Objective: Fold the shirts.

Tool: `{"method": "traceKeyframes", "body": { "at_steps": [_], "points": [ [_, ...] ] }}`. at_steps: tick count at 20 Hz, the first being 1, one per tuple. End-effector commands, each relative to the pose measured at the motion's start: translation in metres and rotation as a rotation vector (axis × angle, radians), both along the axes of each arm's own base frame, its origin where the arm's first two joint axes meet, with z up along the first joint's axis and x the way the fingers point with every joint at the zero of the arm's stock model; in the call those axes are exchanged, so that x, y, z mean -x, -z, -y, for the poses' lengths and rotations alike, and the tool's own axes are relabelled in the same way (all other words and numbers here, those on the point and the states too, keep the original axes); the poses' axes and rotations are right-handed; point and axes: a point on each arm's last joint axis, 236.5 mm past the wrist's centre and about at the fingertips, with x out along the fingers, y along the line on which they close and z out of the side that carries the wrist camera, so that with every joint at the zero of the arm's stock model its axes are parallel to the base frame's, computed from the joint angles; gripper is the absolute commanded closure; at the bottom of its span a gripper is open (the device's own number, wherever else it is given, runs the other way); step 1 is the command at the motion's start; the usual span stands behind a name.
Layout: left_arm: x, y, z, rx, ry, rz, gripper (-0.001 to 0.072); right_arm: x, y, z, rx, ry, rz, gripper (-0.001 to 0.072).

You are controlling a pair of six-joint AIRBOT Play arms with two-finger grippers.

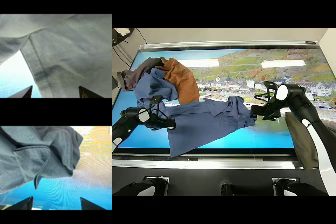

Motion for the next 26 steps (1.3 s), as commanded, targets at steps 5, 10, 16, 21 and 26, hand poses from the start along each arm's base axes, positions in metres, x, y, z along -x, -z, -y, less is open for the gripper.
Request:
{"method": "traceKeyframes", "body": {
  "at_steps": [5, 10, 16, 21, 26],
  "points": [
    [0.002, 0.002, 0.000, 0.000, 0.000, -0.005, -0.0013, 0.000, 0.000, 0.000, -0.001, 0.000, 0.001, 0.0038],
    [0.037, 0.023, 0.011, 0.048, 0.002, -0.125, -0.0013, 0.000, 0.000, 0.000, -0.001, 0.000, 0.001, 0.0038],
    [0.100, 0.040, 0.037, 0.168, 0.042, -0.214, -0.0013, 0.000, 0.000, 0.000, -0.001, 0.000, 0.001, 0.0037],
    [0.120, 0.018, 0.018, 0.186, -0.019, -0.206, -0.0013, 0.000, 0.000, 0.000, -0.001, 0.000, 0.001, 0.0037],
    [0.141, 0.029, 0.018, 0.319, -0.150, -0.249, -0.0013, 0.000, 0.000, 0.000, -0.001, 0.000, 0.001, 0.0038]
  ]
}}
